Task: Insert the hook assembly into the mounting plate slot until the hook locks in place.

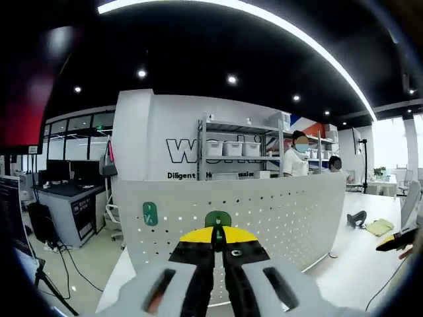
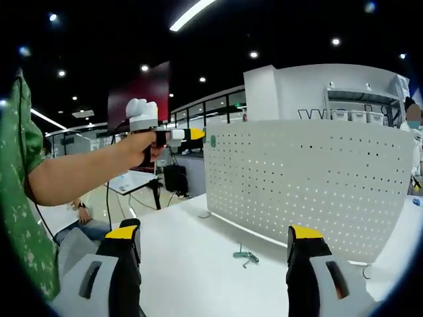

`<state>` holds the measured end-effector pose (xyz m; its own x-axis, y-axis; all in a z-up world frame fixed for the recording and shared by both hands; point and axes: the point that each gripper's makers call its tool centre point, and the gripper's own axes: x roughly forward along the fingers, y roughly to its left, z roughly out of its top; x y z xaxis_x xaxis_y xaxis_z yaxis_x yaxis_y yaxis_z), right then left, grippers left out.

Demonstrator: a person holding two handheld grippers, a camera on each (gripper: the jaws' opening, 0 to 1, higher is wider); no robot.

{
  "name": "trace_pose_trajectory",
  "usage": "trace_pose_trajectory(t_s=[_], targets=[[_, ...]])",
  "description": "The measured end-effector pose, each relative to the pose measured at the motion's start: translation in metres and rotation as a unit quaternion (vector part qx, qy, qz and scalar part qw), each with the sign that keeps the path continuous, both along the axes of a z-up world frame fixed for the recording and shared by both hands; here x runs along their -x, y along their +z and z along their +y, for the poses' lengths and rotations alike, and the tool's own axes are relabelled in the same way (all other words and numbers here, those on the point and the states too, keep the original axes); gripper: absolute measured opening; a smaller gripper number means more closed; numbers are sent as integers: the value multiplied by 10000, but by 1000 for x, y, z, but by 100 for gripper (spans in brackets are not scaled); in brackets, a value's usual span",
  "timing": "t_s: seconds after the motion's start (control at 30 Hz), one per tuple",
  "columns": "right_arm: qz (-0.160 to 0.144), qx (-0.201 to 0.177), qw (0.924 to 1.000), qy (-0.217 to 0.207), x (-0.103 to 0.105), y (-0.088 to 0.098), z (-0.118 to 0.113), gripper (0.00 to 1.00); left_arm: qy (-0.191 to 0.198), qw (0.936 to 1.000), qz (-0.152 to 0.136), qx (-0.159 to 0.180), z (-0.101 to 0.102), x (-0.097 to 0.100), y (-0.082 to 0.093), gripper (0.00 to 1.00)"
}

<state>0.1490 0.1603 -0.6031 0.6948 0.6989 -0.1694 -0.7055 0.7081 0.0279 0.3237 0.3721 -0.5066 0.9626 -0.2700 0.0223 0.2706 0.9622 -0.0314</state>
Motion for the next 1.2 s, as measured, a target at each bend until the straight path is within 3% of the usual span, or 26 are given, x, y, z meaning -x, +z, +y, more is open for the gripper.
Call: trace_pose_trajectory(t_s=[0.5,0.83,1.2], targets=[[-30,71,9999,-139,-13,6,-11,94,358,9992,-130,77,12,-39,7,3],[9,-10,9998,-189,-22,4,-12,93,618,9978,-206,-106,20,-71,6,3],[100,-1,9995,-292,-26,-2,-17,93,786,9967,-183,88,24,-87,-1,3]])
